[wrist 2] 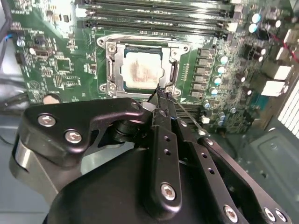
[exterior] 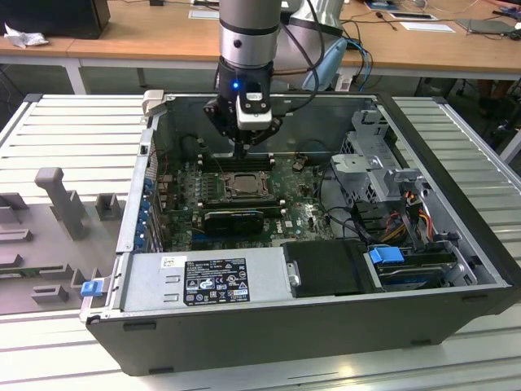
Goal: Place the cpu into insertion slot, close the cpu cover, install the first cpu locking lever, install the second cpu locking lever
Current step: 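Install the first cpu locking lever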
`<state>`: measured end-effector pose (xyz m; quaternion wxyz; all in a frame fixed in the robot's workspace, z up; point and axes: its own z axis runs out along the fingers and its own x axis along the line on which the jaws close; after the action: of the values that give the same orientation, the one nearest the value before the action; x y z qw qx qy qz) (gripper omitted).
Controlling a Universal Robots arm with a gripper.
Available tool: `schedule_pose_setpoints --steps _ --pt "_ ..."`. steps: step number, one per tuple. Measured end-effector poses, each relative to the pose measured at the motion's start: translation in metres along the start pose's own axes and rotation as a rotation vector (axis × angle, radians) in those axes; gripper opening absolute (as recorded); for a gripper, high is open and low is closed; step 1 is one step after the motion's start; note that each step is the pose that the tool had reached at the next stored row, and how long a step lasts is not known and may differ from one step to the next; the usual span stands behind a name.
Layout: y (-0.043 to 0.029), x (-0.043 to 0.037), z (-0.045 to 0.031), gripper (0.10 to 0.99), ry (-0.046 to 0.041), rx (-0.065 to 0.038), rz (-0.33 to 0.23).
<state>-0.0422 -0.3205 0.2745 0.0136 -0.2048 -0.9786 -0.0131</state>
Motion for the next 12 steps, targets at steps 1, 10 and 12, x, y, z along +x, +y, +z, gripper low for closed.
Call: schedule_pose_setpoints --steps 1,10,12 --pt "0.0000 0.0000 0.0000 0.106 0.0002 0.001 -0.021" --pt "0.0000 0.0000 0.0003 0.106 -0.0001 0.005 -0.207" --pt "0.0000 0.0000 0.0003 0.106 -0.0002 0.005 -0.237"
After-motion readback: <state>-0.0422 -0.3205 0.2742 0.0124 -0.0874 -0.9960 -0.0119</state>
